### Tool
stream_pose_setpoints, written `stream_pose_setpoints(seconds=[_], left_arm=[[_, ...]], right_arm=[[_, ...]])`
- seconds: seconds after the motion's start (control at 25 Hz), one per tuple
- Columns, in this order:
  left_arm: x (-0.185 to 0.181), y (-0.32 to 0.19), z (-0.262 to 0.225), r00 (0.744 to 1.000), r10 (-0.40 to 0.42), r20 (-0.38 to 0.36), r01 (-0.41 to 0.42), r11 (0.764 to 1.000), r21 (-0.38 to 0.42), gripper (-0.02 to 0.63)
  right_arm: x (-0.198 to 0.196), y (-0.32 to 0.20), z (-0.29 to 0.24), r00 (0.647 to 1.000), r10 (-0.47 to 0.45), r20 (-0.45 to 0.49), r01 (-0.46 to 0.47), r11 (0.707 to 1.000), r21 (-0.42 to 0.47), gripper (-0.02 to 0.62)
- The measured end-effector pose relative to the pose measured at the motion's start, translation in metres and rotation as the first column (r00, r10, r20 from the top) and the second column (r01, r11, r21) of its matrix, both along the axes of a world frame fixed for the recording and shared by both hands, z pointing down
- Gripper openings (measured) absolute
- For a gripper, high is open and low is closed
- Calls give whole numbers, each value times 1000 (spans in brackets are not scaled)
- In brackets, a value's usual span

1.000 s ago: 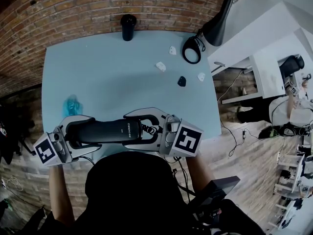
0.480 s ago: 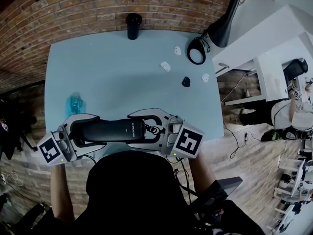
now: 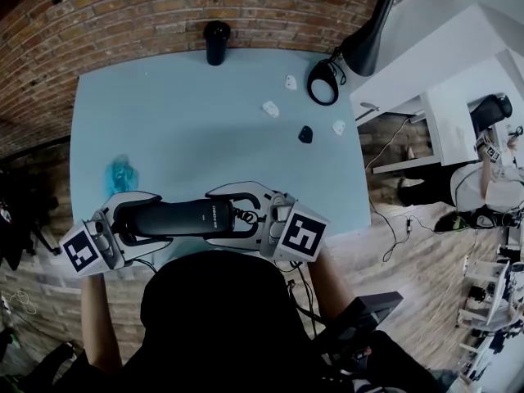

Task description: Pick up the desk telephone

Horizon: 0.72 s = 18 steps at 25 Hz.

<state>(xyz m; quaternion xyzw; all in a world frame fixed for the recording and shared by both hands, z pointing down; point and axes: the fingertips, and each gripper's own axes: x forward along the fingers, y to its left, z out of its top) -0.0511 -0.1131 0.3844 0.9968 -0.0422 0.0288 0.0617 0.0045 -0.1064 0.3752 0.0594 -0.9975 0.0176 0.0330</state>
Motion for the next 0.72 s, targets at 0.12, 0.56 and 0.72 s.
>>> stream_pose_setpoints(seconds=[0.12,0.56,0.72], left_arm=[[-1,1,6,1000,2,-1,-2,1000,-19,310],[-2,8,32,999,-6,32,8,998,-56,310],[-4,9,40,999,-3,46,6,998,-63,308]], right_arm=[[0,0,5,1000,4,3,-4,1000,-26,285],[-4,6,29,997,-11,-70,9,1000,-26,286],[-6,7,36,997,-12,-78,9,1000,-30,287]])
